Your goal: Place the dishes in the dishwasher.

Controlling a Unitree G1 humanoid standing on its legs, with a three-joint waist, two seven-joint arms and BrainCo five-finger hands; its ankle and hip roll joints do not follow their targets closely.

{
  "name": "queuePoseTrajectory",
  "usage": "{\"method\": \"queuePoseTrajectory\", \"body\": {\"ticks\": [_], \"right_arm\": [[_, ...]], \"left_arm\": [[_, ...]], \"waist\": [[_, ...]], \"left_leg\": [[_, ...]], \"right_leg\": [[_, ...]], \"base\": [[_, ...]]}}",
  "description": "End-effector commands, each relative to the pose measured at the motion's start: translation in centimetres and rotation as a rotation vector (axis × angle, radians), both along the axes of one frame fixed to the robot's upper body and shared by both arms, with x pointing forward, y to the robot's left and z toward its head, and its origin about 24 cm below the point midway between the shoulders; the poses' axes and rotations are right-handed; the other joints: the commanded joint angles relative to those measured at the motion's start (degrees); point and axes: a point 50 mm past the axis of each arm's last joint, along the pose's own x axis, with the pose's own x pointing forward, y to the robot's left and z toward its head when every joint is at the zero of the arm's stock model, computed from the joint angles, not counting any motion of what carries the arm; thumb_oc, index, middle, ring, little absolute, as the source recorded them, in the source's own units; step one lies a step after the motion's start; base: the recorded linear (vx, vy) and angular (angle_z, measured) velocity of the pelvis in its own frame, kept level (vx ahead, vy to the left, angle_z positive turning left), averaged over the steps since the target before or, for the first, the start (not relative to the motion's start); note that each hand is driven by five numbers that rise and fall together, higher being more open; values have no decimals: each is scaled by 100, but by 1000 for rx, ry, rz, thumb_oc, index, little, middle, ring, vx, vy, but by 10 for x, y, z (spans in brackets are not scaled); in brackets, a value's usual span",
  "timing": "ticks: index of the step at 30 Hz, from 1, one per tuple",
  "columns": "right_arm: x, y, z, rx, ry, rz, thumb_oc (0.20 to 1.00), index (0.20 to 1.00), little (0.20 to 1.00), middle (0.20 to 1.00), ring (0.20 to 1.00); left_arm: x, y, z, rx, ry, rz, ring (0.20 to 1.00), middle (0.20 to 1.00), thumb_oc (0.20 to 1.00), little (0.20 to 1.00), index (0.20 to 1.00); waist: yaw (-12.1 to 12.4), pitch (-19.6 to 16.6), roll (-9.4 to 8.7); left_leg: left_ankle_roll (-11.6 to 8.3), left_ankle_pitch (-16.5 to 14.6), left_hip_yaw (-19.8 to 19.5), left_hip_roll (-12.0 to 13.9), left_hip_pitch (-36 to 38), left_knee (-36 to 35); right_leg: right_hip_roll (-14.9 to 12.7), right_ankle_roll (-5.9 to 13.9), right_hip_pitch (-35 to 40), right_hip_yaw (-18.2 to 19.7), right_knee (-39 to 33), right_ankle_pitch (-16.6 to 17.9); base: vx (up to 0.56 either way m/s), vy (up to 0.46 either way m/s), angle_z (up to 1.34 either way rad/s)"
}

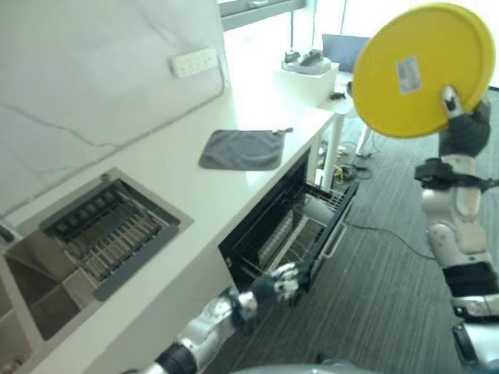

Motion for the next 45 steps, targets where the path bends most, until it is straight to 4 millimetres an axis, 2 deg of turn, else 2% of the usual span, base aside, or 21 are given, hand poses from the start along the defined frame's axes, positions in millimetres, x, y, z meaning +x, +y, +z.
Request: {"method": "queuePoseTrajectory", "body": {"ticks": [1, 6, 9, 12, 13, 14, 17, 22, 26, 29, 31, 37, 45], "right_arm": [[-3, 4, 36, -11, -169, 95, 200, 200, 200, 200, 200], [-10, -6, 1, -19, -50, 106, 200, 200, 200, 200, 200], [-13, -6, -21, -55, 37, 111, 200, 200, 200, 200, 200], [-16, -4, -37, -131, 106, 103, 200, 200, 200, 200, 200], [-16, -3, -41, -160, 125, 108, 200, 200, 200, 200, 200], [-18, -1, -46, -193, 149, 110, 200, 200, 200, 200, 200], [-18, 0, -51, -292, 184, 99, 200, 200, 200, 200, 200], [-11, 3, -57, -537, 259, 54, 200, 200, 200, 200, 200], [-7, 9, -59, -839, 286, 45, 200, 200, 200, 200, 200], [-4, 17, -56, -1041, 269, 48, 200, 200, 200, 200, 200], [-4, 30, -52, -1297, 221, 84, 200, 200, 200, 200, 200], [-2, 48, -56, -1675, 139, 131, 200, 200, 200, 200, 200], [-1, 65, -75, -1886, 105, 272, 200, 200, 200, 200, 200]], "left_arm": [[22, 15, 11, 137, -181, 52, 1000, 1000, 1000, 1000, 1000], [-5, 56, -29, 425, -73, 120, 1000, 1000, 1000, 1000, 1000], [-39, 82, -60, 625, 102, 156, 1000, 1000, 1000, 1000, 1000], [-77, 103, -81, 745, 325, 236, 1000, 1000, 1000, 1000, 1000], [-85, 108, -84, 768, 386, 260, 1000, 1000, 1000, 1000, 1000], [-104, 116, -89, 795, 480, 285, 1000, 1000, 1000, 1000, 1000], [-121, 125, -92, 809, 578, 323, 1000, 1000, 1000, 1000, 1000], [-124, 129, -92, 792, 627, 386, 1000, 1000, 1000, 1000, 1000], [-117, 129, -90, 797, 590, 359, 1000, 1000, 1000, 1000, 1000], [-111, 128, -89, 798, 569, 351, 1000, 1000, 1000, 1000, 1000], [-106, 130, -88, 802, 556, 350, 1000, 1000, 1000, 1000, 1000], [-105, 138, -85, 820, 537, 333, 1000, 1000, 1000, 1000, 1000], [-102, 143, -83, 830, 522, 316, 1000, 1000, 1000, 1000, 1000]], "waist": [[218, 15, -333], [259, 31, -353], [335, 26, -375], [380, 15, -413], [386, 14, -421], [406, 7, -434], [462, 10, -443], [601, -2, -451], [730, 10, -482], [798, 33, -508], [873, 50, -537], [1017, 31, -574], [1181, 45, -592]], "left_leg": [[-97, -234, -149, 92, 244, 75], [-96, -202, -246, 62, 175, 23], [-122, -164, -360, 77, 59, 3], [-138, -137, -440, 89, -34, 3], [-138, -131, -446, 91, -49, 3], [-137, -122, -460, 90, -64, 3], [-120, -121, -528, 74, -77, 3], [-97, -125, -617, 49, -78, 3], [-70, -109, -716, 29, -85, 3], [-58, -98, -767, 21, -105, 3], [-61, -102, -800, 4, -118, 3], [-65, -105, -868, -21, -155, 3], [-43, -96, -1001, -49, -185, 3]], "right_leg": [[-358, 134, 237, -513, 167, 17], [-373, 168, 201, -556, 34, 69], [-391, 217, 143, -667, -4, 104], [-407, 235, 129, -769, -4, 78], [-412, 237, 131, -796, -4, 70], [-416, 233, 149, -847, -4, 52], [-422, 214, 198, -919, -4, 22], [-429, 182, 317, -1081, 25, -47], [-422, 155, 388, -1173, 98, -99], [-429, 149, 398, -1223, 137, -125], [-433, 169, 432, -1290, 98, -103], [-429, 190, 472, -1407, 66, -87], [-423, 172, 531, -1521, 104, -123]], "base": [[-23, -35, 1], [-10, -12, 4], [2, -9, 6], [12, -2, 23], [38, 10, 9], [35, 13, 10], [40, 25, 18], [18, 34, 15], [7, 22, 13], [-23, 4, 10], [-35, 1, 5], [-10, -3, 10], [5, -4, 12]]}}
